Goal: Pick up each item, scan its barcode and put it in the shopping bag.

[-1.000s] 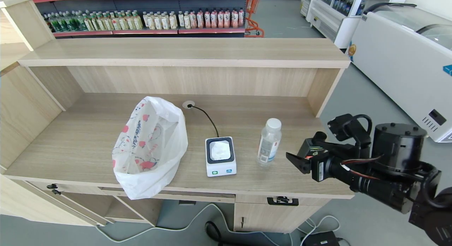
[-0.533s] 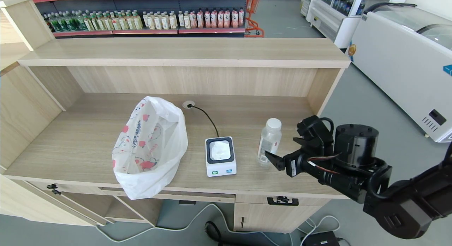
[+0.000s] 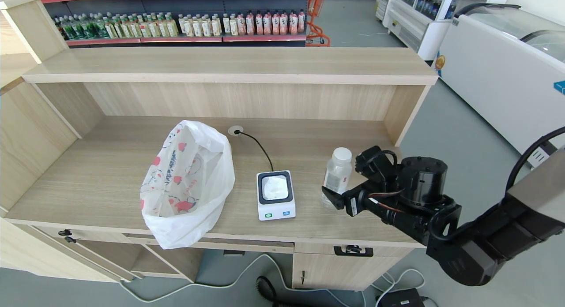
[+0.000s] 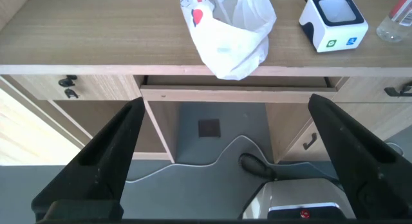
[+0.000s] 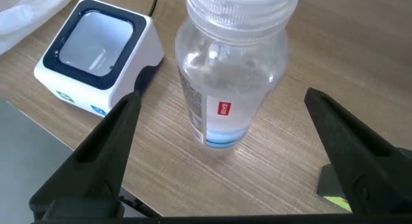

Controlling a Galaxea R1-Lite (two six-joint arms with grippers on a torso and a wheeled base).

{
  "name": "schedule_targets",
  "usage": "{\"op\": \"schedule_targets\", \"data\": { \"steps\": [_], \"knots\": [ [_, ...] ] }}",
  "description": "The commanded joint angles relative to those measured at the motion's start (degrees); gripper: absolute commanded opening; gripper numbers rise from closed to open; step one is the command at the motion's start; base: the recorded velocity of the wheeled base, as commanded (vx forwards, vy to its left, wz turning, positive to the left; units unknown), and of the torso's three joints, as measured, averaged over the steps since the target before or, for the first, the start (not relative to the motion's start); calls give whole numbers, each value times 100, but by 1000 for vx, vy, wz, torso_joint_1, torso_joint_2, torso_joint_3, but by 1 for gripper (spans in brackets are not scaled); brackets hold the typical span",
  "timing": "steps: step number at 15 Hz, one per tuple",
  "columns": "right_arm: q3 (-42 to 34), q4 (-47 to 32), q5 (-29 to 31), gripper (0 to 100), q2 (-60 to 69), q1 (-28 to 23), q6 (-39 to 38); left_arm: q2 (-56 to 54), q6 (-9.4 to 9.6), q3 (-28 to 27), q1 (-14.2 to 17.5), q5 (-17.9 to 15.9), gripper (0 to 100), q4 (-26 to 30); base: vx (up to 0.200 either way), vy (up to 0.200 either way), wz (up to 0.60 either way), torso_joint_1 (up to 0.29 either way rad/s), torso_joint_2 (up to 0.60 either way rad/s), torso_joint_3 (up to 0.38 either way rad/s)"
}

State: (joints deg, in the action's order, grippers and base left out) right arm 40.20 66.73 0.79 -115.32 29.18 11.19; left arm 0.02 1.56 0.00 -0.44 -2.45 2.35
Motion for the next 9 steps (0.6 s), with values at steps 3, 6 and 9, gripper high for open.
{"op": "schedule_targets", "data": {
  "steps": [3,6,9],
  "knots": [
    [348,24,-255,100,-368,-18,-3,-2,2,0,0,-1,100,2,0,0,0,0,0,0],
    [629,24,-422,100,-570,-27,6,-2,2,0,0,-1,100,2,0,0,0,0,0,0],
    [857,24,-466,100,-781,-88,23,-2,2,0,0,-1,100,-7,0,0,0,0,0,0]
  ]
}}
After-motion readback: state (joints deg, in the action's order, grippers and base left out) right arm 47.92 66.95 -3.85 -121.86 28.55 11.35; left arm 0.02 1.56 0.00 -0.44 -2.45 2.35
